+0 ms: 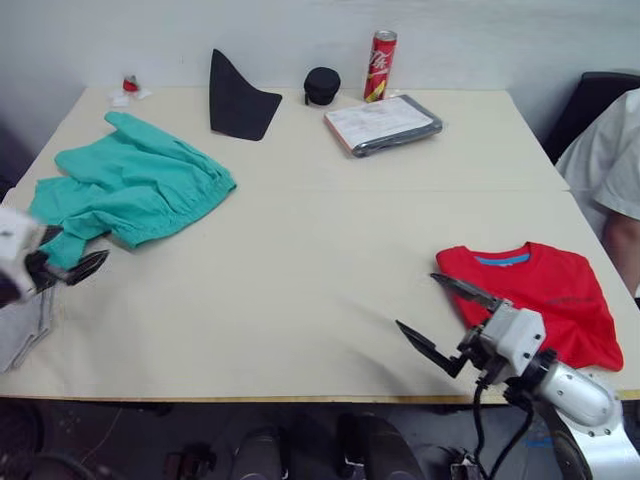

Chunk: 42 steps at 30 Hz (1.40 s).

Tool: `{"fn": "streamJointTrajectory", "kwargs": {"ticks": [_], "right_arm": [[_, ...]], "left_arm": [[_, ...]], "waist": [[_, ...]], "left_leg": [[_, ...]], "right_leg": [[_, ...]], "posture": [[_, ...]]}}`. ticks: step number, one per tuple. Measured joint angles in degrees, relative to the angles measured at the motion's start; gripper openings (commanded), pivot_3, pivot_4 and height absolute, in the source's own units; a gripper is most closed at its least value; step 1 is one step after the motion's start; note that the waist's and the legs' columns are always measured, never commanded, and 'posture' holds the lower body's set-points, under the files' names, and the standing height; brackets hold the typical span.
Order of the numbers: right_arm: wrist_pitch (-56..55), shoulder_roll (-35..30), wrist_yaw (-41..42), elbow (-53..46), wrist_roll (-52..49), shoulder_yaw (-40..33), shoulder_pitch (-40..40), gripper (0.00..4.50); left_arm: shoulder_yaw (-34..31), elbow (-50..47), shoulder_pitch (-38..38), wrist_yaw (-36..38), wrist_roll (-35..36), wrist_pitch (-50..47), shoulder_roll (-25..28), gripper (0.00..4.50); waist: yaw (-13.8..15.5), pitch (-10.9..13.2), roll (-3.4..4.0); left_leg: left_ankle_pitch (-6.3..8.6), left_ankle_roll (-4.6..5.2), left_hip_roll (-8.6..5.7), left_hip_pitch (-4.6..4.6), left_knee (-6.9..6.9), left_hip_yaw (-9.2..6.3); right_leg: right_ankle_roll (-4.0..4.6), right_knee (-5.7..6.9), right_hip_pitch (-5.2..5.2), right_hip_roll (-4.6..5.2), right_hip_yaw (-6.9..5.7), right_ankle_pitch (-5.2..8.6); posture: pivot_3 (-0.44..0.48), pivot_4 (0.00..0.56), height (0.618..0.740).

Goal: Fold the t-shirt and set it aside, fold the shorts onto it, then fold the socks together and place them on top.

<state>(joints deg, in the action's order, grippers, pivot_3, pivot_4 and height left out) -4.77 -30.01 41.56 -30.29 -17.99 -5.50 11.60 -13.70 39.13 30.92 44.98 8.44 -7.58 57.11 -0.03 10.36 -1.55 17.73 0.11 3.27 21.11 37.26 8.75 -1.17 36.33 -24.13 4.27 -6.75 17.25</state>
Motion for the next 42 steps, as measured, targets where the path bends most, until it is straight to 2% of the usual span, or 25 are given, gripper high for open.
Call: {"fn": "streamJointTrajectory", "kwargs": {"ticks": [4, 7, 13, 19, 22, 25, 28, 31, 34, 37, 41, 42], "right_arm": [[0.19, 0.14, -1.49, 0.96, 1.84, 0.50, -1.71, 4.42], [0.19, 0.13, -2.44, 1.25, 2.59, 0.34, -1.91, 4.50], [0.20, 0.14, -4.21, 1.31, 4.02, 0.21, -1.49, 4.50], [0.11, 0.61, -5.88, 1.72, 5.16, 0.22, -1.58, 4.50], [-0.09, 0.62, -6.10, 2.84, 5.41, 0.22, -1.62, 4.50], [-0.37, 0.61, -6.13, 3.65, 6.03, 0.18, -1.45, 4.50], [-0.73, 0.11, -6.06, 4.02, 6.09, -1.58, -1.06, 4.50], [-1.58, -1.49, -5.11, 4.61, 5.93, -4.08, 0.29, 4.50], [-1.91, -2.67, -3.78, 6.11, 5.88, -4.87, 1.69, 4.50], [-2.18, -2.73, -3.39, 6.12, 5.83, -5.06, 1.70, 4.50], [-2.07, -2.75, -3.37, 6.09, 5.82, -5.17, 2.42, 4.50], [-1.50, -2.79, -3.18, 5.97, 5.50, -5.17, 2.77, 4.50]], "left_arm": [[10.81, 17.01, 15.42, -0.01, -9.94, 3.96, -2.91, 4.50], [15.01, 23.91, 19.89, 0.67, -14.30, 6.10, -4.13, 3.89], [16.38, 31.65, 24.43, 3.42, -15.69, 5.52, -5.19, 1.89], [13.03, 33.75, 25.88, 5.53, -13.81, 7.47, -8.15, 0.04], [11.36, 33.27, 27.48, 10.42, -11.65, 10.69, -10.34, 0.01], [10.44, 28.62, 27.88, 19.87, -8.46, 12.86, -12.49, 0.01], [10.47, 14.51, 25.19, 30.78, -3.33, 11.34, -14.91, 0.01], [11.90, -1.83, 19.55, 36.66, 1.82, 5.38, -17.56, 0.01], [15.57, -16.16, 12.90, 38.23, 5.44, -1.32, -21.73, 0.01], [19.71, -25.84, 8.77, 36.76, 7.22, -5.83, -26.43, 0.01], [24.97, -29.76, 4.47, 35.31, 5.80, -3.91, -28.88, 0.01], [25.57, -29.76, 3.63, 34.57, 5.64, -3.76, -29.61, 0.62]], "waist": [[-0.25, -0.03, -0.22], [-0.73, -0.02, -0.28], [-1.27, -0.02, -0.30], [-1.10, 0.04, -0.40], [-0.42, 0.09, -0.49], [-0.11, 0.10, -0.50], [-0.11, 0.11, -0.51], [-0.21, 0.11, -0.50], [-0.34, 0.14, -0.46], [-0.25, 0.14, -0.46], [-0.29, 0.13, -0.44], [-0.21, 0.14, -0.43]], "left_leg": [[-0.10, 0.03, -0.03, 0.15, 0.10, 0.59], [-0.10, 0.03, 0.04, 0.11, 0.11, 0.74], [-0.11, -0.02, 0.10, -0.05, 0.45, 0.76], [-0.11, -0.04, 0.10, 0.01, 0.70, 0.64], [-0.11, -0.03, 0.10, 0.08, 0.85, 0.66], [-0.10, -0.01, 0.08, 0.10, 0.88, 0.70], [-0.10, -0.01, 0.08, 0.12, 0.90, 0.70], [-0.10, -0.02, 0.09, 0.03, 0.90, 0.71], [-0.13, -0.04, 0.10, -0.01, 0.94, 0.71], [-0.16, -0.07, 0.14, -0.01, 1.00, 0.67], [-0.19, -0.13, 0.19, -0.09, 0.96, 0.65], [-0.19, -0.13, 0.19, -0.05, 0.97, 0.60]], "right_leg": [[-0.07, 0.55, -0.44, -0.12, 0.41, 0.04], [-0.12, 0.56, -0.50, -0.19, 0.59, 0.07], [-0.11, 0.92, -0.52, -0.16, 0.75, 0.15], [-0.06, 1.21, -0.55, -0.08, 0.69, 0.18], [-0.05, 1.22, -0.55, -0.08, 0.69, 0.18], [-0.05, 1.20, -0.55, -0.08, 0.71, 0.19], [-0.05, 1.21, -0.54, -0.08, 0.74, 0.19], [-0.07, 1.23, -0.49, -0.11, 0.81, 0.20], [-0.08, 1.32, -0.50, -0.14, 0.90, 0.21], [-0.08, 1.37, -0.48, -0.18, 0.94, 0.21], [-0.06, 1.38, -0.45, -0.27, 0.97, 0.22], [-0.05, 1.39, -0.45, -0.28, 0.96, 0.23]], "posture": [[0.000, 0.150, 0.740], [0.000, 0.150, 0.740], [0.000, 0.150, 0.740], [0.000, 0.150, 0.740], [0.000, 0.150, 0.740], [0.000, 0.150, 0.740], [0.000, 0.150, 0.740], [0.000, 0.150, 0.740], [0.000, 0.150, 0.740], [0.000, 0.150, 0.740], [0.000, 0.150, 0.740], [0.000, 0.150, 0.740]]}}
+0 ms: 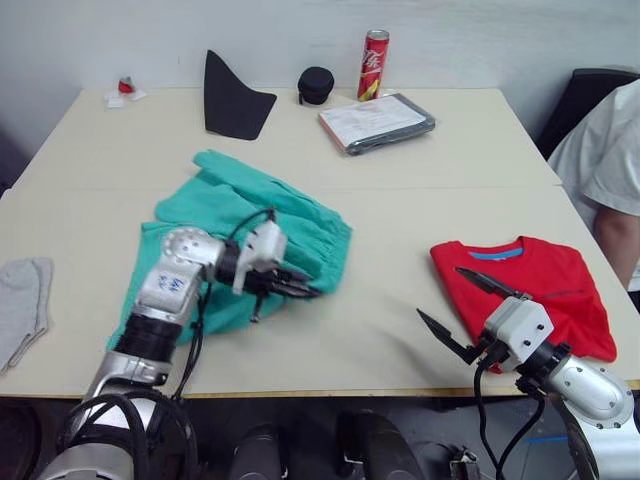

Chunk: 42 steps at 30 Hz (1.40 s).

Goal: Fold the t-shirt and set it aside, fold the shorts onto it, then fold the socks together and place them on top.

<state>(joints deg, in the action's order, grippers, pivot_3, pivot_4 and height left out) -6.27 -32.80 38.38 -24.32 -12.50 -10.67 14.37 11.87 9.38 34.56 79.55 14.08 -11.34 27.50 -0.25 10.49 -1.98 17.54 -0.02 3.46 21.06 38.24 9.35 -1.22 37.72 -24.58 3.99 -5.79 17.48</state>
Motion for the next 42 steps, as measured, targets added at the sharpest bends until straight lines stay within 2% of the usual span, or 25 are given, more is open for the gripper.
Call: {"fn": "streamJointTrajectory", "kwargs": {"ticks": [3, 6, 8, 12, 16, 21, 25, 30, 36, 39, 42], "right_arm": [[3.04, -0.62, 1.45, -1.63, -2.89, 0.04, 0.95, 4.50], [4.56, -1.11, 2.38, -2.72, -4.20, 0.27, 0.31, 4.50], [5.44, -1.74, 2.85, -2.82, -4.35, 0.73, -0.74, 4.50], [6.38, -4.55, 4.06, -2.86, -2.28, 2.73, -5.49, 4.50], [7.79, -4.13, 4.44, -3.11, 0.28, 9.50, -12.74, 4.50], [8.46, -2.81, 5.84, -2.21, 2.85, 16.91, -17.15, 4.50], [9.30, -2.71, 7.97, -2.27, 3.21, 21.33, -18.05, 4.50], [11.75, 0.74, 7.58, -1.87, 9.39, 31.98, -17.27, 4.50], [15.87, 5.41, 3.17, 0.58, 13.91, 34.02, -18.33, 4.50], [18.24, 7.78, 1.24, 2.21, 16.16, 35.51, -18.99, 3.91], [19.86, 8.48, -0.26, 2.62, 17.64, 35.28, -21.02, 2.94]], "left_arm": [[0.02, -2.15, -1.30, -2.04, 1.25, -1.10, -2.14, 1.49], [-1.79, -7.16, -1.95, -2.49, 5.63, -5.04, -2.04, 2.47], [-3.40, -11.94, -2.67, -1.93, 10.84, -10.81, 0.97, 3.11], [-12.89, -19.94, -9.01, -2.34, 19.00, -19.17, 10.21, 4.43], [-22.79, -22.59, -22.10, -2.78, 19.62, -17.17, 17.64, 4.49], [-32.09, -21.65, -33.05, -5.25, 17.36, -9.45, 18.62, 4.49], [-35.04, -17.02, -38.39, -4.91, 13.21, -0.39, 19.87, 4.49], [-36.86, -11.33, -46.70, -0.99, 9.10, 13.62, 20.87, 4.49], [-38.26, -7.61, -49.52, -3.77, 5.09, 21.47, 20.87, 4.49], [-36.82, -2.37, -48.23, -7.37, 0.16, 26.03, 20.96, 4.50], [-35.12, 1.00, -45.18, -9.79, -1.33, 30.27, 21.28, 4.50]], "waist": [[0.14, 0.01, 0.01], [0.12, 0.01, 0.01], [-0.18, 0.02, 0.04], [-1.46, 0.11, 0.21], [-1.60, 0.14, 0.26], [-0.53, 0.14, 0.24], [-0.27, 0.13, 0.24], [-0.80, 0.12, 0.22], [-1.22, 0.09, 0.16], [-1.35, 0.10, 0.18], [-1.22, 0.02, 0.35]], "left_leg": [[0.00, 0.01, 0.00, 0.04, 0.01, -0.07], [0.00, 0.02, 0.00, 0.04, 0.01, -0.12], [0.00, 0.01, 0.04, 0.03, -0.03, -0.12], [-0.06, -0.13, 0.09, -0.03, -0.13, -0.25], [-0.05, -0.33, 0.19, -0.08, -0.21, -0.33], [0.09, -0.28, 0.17, 0.05, -0.16, -0.48], [0.21, -0.21, 0.16, 0.03, -0.17, -0.48], [0.32, -0.25, 0.26, 0.07, -0.20, -0.49], [0.48, 0.02, 0.23, 0.04, -0.19, -0.56], [0.49, 0.01, 0.23, 0.05, -0.22, -0.58], [0.47, 0.04, 0.21, 0.01, -0.22, -0.59]], "right_leg": [[0.00, -0.02, 0.01, 0.00, -0.01, 0.00], [0.00, -0.02, 0.03, 0.01, -0.02, 0.00], [0.02, -0.03, 0.02, -0.01, -0.02, 0.01], [0.24, 0.05, 0.01, -0.03, -0.10, 0.17], [0.39, 0.08, -0.02, -0.16, -0.12, 0.30], [0.47, 0.02, -0.01, -0.08, -0.27, 0.34], [0.48, 0.02, -0.01, -0.03, -0.31, 0.34], [0.63, 0.04, -0.07, -0.03, -0.49, 0.42], [0.63, 0.04, -0.01, 0.09, -0.57, 0.40], [0.65, 0.04, -0.03, 0.09, -0.63, 0.41], [0.66, 0.05, 0.02, 0.17, -0.65, 0.39]], "posture": [[0.000, 0.150, 0.740], [0.000, 0.150, 0.740], [0.000, 0.150, 0.740], [0.000, 0.150, 0.740], [0.000, 0.150, 0.740], [0.000, 0.150, 0.740], [0.000, 0.150, 0.740], [0.000, 0.150, 0.740], [0.000, 0.150, 0.740], [0.000, 0.150, 0.740], [0.000, 0.150, 0.740]]}}
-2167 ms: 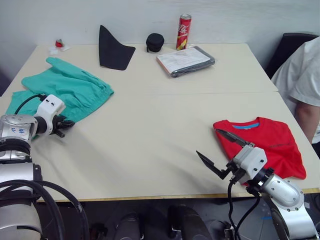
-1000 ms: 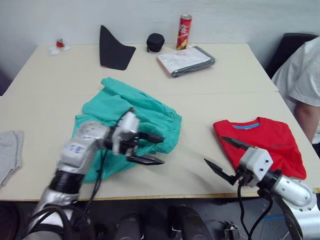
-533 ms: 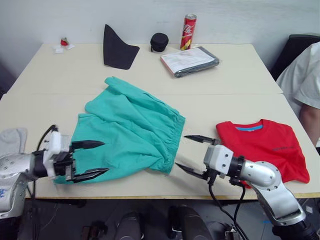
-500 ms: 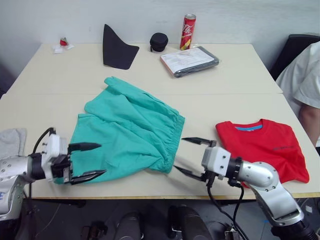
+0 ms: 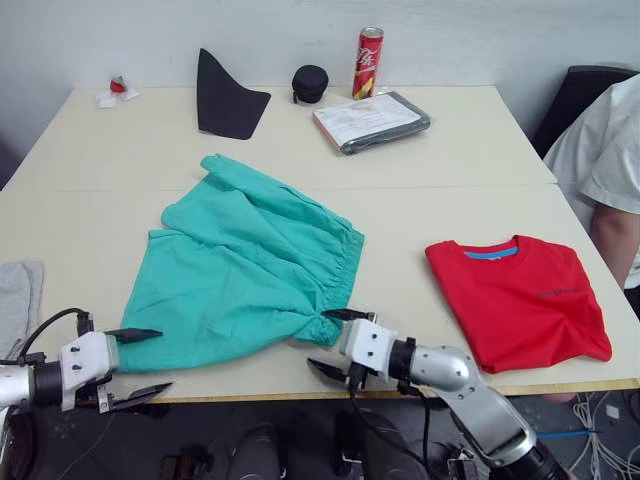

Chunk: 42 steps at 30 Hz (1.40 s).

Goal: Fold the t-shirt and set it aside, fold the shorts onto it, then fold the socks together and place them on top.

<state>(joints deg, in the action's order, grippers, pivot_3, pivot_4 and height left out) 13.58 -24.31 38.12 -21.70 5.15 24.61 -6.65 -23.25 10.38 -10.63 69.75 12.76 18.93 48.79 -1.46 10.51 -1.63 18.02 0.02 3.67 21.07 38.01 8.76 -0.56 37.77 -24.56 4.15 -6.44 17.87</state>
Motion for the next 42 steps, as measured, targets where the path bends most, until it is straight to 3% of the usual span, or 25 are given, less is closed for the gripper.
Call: {"fn": "streamJointTrajectory", "kwargs": {"ticks": [3, 8, 14, 16, 22, 29, 33, 35, 37, 42], "right_arm": [[0.24, -0.58, -0.05, 0.02, 0.57, -0.33, -0.60, 1.84], [-0.11, -3.60, 1.08, 0.18, 0.37, -2.27, -1.04, 0.07], [-6.96, -10.35, 5.48, 4.12, -1.64, -6.97, -1.52, 0.00], [-10.42, -12.74, 7.12, 5.64, -2.59, -9.15, -1.53, 0.00], [-20.03, -17.97, 10.45, 7.60, -4.80, -13.52, 2.31, 0.00], [-25.89, -19.11, 11.66, 10.05, -5.91, -16.13, 5.42, 0.00], [-27.47, -22.61, 16.61, 9.23, -10.59, -17.31, 10.65, 0.00], [-26.74, -24.25, 20.67, 8.88, -14.93, -17.67, 11.24, 0.00], [-23.49, -24.76, 24.43, 8.52, -20.58, -18.37, 9.24, 0.00], [-14.25, -25.60, 30.43, 15.74, -28.09, -19.68, -12.17, 0.00]], "left_arm": [[1.56, 3.64, 2.98, -2.34, -0.65, 1.80, 0.00, 3.86], [4.25, 5.73, 4.59, -3.25, -0.69, 1.68, 0.75, 2.33], [5.47, 5.95, 4.86, -4.72, -0.78, -0.44, 1.60, 0.42], [5.48, 5.17, 4.09, -4.66, -0.11, -1.51, 1.65, 0.02], [4.44, -8.47, -7.15, -1.43, 6.48, -7.38, 1.59, 0.02], [1.18, -20.56, -16.32, -0.60, 13.26, -14.84, 0.91, 0.02], [0.73, -28.75, -23.58, 2.91, 17.84, -24.59, 4.25, 0.02], [0.71, -30.47, -20.46, 2.22, 22.05, -31.47, 5.65, 0.02], [1.13, -29.40, -12.18, 0.61, 24.95, -36.78, 6.77, 0.02], [6.90, -11.16, 22.92, -5.20, 22.73, -41.41, 6.85, 0.02]], "waist": [[0.10, -0.14, 0.29], [0.05, -0.36, 0.68], [-0.01, -0.45, 0.88], [-0.09, -0.45, 0.88], [-0.28, -0.42, 0.74], [-0.13, -0.32, 0.57], [0.02, -0.26, 0.46], [0.31, -0.21, 0.44], [0.68, -0.09, 0.36], [1.25, 0.23, 0.33]], "left_leg": [[-0.01, 0.02, -0.01, -0.03, 0.00, -0.06], [-0.04, 0.04, -0.01, -0.06, 0.00, -0.06], [-0.04, 0.04, 0.00, -0.09, -0.02, -0.06], [-0.04, 0.04, 0.00, -0.08, -0.03, -0.05], [0.07, -0.12, 0.01, 0.03, -0.06, 0.00], [0.15, 0.04, 0.00, 0.01, -0.05, 0.02], [0.17, 0.04, 0.00, 0.03, -0.06, -0.02], [0.09, 0.13, -0.03, 0.00, -0.04, -0.07], [-0.02, 0.00, -0.02, 0.00, -0.03, -0.12], [-0.47, 0.07, 0.01, 0.09, -0.01, -0.11]], "right_leg": [[0.01, 0.04, 0.04, 0.01, -0.06, -0.01], [0.00, 0.08, 0.05, 0.00, -0.07, -0.01], [0.00, 0.08, 0.06, -0.03, -0.08, 0.00], [-0.01, 0.08, 0.05, -0.04, -0.08, 0.00], [-0.13, -0.11, 0.02, -0.05, -0.05, 0.08], [-0.14, -0.16, 0.05, -0.05, -0.02, 0.08], [-0.14, -0.22, 0.06, -0.10, -0.03, 0.10], [-0.16, -0.23, 0.12, -0.10, -0.02, 0.08], [-0.11, -0.27, 0.14, -0.17, 0.02, 0.06], [0.09, -0.34, 0.07, -0.34, 0.06, -0.36]], "posture": [[0.000, 0.150, 0.740], [0.000, 0.150, 0.740], [0.000, 0.150, 0.740], [0.000, 0.150, 0.740], [0.000, 0.150, 0.740], [0.000, 0.150, 0.740], [0.000, 0.150, 0.740], [0.000, 0.150, 0.740], [0.000, 0.150, 0.740], [0.000, 0.150, 0.740]]}}
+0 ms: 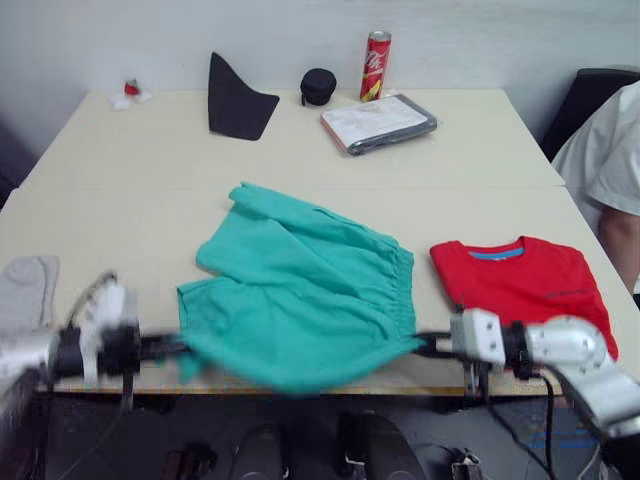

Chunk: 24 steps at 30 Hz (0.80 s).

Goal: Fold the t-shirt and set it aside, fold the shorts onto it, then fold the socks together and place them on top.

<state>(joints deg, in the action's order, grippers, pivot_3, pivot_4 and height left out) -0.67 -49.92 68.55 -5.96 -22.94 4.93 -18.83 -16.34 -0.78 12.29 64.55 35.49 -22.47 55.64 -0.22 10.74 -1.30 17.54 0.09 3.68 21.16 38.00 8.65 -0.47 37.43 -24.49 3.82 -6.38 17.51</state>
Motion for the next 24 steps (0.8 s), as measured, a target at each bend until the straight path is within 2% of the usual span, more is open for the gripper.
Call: {"fn": "streamJointTrajectory", "kwargs": {"ticks": [3, 4, 5, 6, 7, 11, 15, 19, 22, 24], "right_arm": [[-1.43, 4.66, -1.34, 15.59, 3.78, -0.20, -20.26, 0.00], [-4.27, 7.38, -3.60, 23.19, 6.80, -0.05, -29.27, 0.00], [-6.77, 9.02, -5.85, 27.88, 9.16, 0.06, -35.60, 0.00], [-11.28, 11.31, -10.95, 37.33, 13.62, 0.75, -44.88, 0.00], [-14.47, 12.57, -15.45, 43.26, 16.79, 1.12, -51.34, 0.00], [-25.62, 16.60, -32.09, 64.32, 27.46, 2.29, -70.75, 0.00], [-32.80, 17.02, -41.41, 71.99, 32.86, 2.93, -78.06, 0.00], [-36.69, 17.56, -41.82, 73.94, 34.00, 2.92, -77.97, 0.00], [-38.88, 18.38, -38.19, 73.70, 33.61, 2.89, -72.63, 0.00], [-40.59, 19.60, -33.75, 72.26, 32.51, 2.88, -66.61, 0.00]], "left_arm": [[6.44, 18.42, 23.35, -4.21, -8.86, 5.71, -4.67, 0.02], [8.60, 27.41, 33.21, -7.15, -12.90, 9.76, -6.77, 0.02], [9.49, 32.71, 39.69, -9.60, -15.64, 13.21, -7.86, 0.02], [10.92, 42.85, 49.11, -13.81, -19.87, 18.74, -8.86, 0.02], [11.31, 48.50, 55.71, -17.24, -22.49, 23.02, -9.12, 0.02], [12.45, 66.09, 76.13, -28.34, -30.58, 37.04, -8.13, 0.02], [12.34, 71.14, 84.28, -28.99, -32.93, 45.29, -5.57, 0.02], [10.53, 71.42, 84.92, -22.70, -32.62, 50.42, -2.26, 0.02], [7.48, 69.16, 79.23, -9.56, -28.48, 52.54, 0.45, 0.02], [4.76, 64.57, 70.13, 0.53, -23.98, 50.20, 2.10, 0.02]], "waist": [[-0.04, 0.12, -0.09], [-0.05, 0.31, -0.27], [-0.11, 0.32, -0.35], [-0.39, 0.37, -0.44], [-0.81, 0.37, -0.46], [-2.19, 0.39, -0.52], [-3.41, 0.39, -0.51], [-4.47, 0.40, -0.50], [-4.77, 0.40, -0.49], [-4.97, 0.40, -0.47]], "left_leg": [[-0.17, -0.28, 0.01, 0.13, 0.03, 0.12], [-0.31, -0.53, 0.02, 0.28, 0.05, 0.20], [-0.50, -0.63, 0.06, 0.60, -0.01, 0.30], [-0.46, -0.72, 0.10, 0.85, 0.14, 0.40], [-0.48, -0.74, 0.13, 1.29, -0.04, 0.51], [-0.41, -0.63, 0.00, 2.22, -0.18, 1.10], [-0.25, -0.37, -0.07, 2.14, -0.38, 1.38], [-0.23, -0.35, -0.10, 2.13, -0.48, 1.44], [-0.24, -0.36, -0.12, 1.93, -0.37, 1.57], [-0.27, -0.42, -0.02, 1.95, -0.11, 1.67]], "right_leg": [[-0.01, 0.16, -0.20, -0.14, 0.01, -0.19], [0.00, 0.22, -0.45, -0.21, 0.05, -0.18], [0.04, 0.33, -0.86, -0.21, 0.08, -0.20], [0.16, 0.65, -1.18, -0.21, 0.09, -0.13], [0.16, 0.52, -1.69, -0.21, 0.10, -0.13], [0.17, 0.69, -3.06, -0.02, -0.05, -0.12], [0.16, 0.75, -3.18, 0.24, -1.02, -0.12], [0.15, 0.73, -3.15, 0.31, -1.44, -0.11], [0.11, 0.59, -2.93, 0.32, -1.42, -0.06], [0.11, 0.61, -2.88, 0.32, -1.28, -0.05]], "posture": [[0.000, 0.150, 0.740], [0.000, 0.150, 0.740], [0.000, 0.150, 0.740], [0.000, 0.150, 0.740], [0.000, 0.150, 0.740], [0.000, 0.150, 0.740], [0.000, 0.150, 0.740], [0.000, 0.150, 0.740], [0.000, 0.150, 0.740], [0.000, 0.150, 0.740]]}}
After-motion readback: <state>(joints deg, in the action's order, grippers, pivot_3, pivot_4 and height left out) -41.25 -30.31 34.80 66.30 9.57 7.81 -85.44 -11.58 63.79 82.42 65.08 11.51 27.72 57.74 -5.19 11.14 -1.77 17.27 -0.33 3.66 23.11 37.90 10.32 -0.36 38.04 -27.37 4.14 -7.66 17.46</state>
